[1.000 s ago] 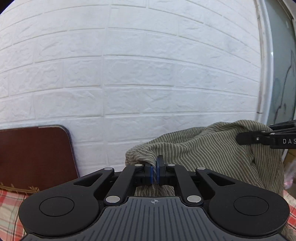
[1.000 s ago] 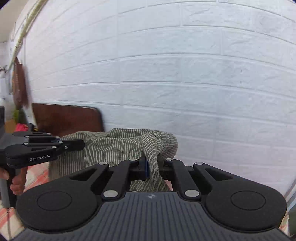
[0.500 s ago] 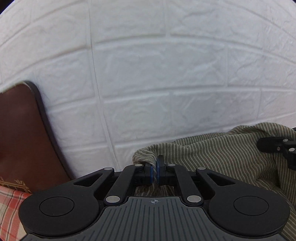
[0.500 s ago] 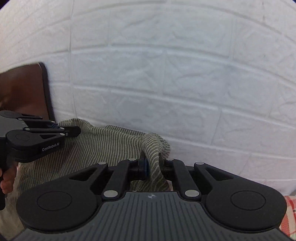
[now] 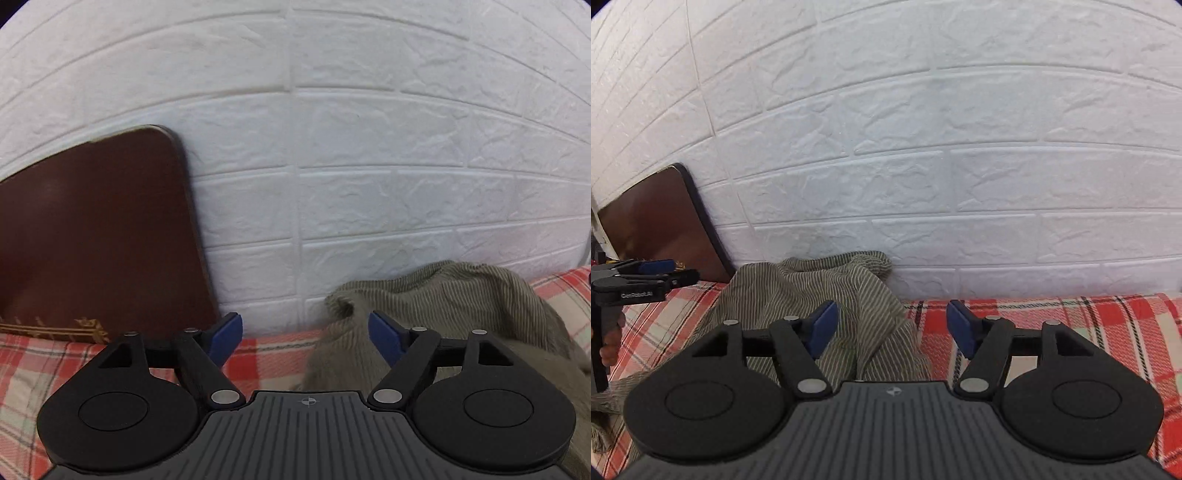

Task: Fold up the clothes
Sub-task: 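Open both grippers and lay the garment down on the bed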

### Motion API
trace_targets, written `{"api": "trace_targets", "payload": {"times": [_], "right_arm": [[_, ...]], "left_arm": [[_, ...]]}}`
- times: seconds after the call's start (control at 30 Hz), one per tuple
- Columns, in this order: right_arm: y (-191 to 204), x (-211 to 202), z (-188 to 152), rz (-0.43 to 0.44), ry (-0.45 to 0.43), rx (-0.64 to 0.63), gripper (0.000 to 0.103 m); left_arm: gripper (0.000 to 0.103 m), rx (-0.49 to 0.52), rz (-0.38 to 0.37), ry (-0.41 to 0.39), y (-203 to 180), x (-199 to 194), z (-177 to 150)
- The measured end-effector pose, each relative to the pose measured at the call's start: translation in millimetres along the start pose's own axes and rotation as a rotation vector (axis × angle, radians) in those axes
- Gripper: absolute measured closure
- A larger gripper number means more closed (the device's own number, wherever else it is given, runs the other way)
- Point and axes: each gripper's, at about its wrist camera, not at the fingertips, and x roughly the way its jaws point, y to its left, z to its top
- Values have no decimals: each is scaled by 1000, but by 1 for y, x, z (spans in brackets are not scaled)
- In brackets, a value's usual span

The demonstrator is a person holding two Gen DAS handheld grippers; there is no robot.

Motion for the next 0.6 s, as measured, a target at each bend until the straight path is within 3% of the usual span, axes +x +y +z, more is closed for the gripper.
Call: {"api": "trace_targets", "payload": {"times": [0.13,0.3,0.6], "right_arm": [[-11,-19,-20,-50,57,-17,30],[-15,-14,-47,-64,143,20,30],[-6,10,-67,-43,177,40,30]], "left_arm": [[17,86,94,103,26,-24,-39],[17,30,94,254,49,-20,-81],[17,-79,56,313,48,18,-90]]}}
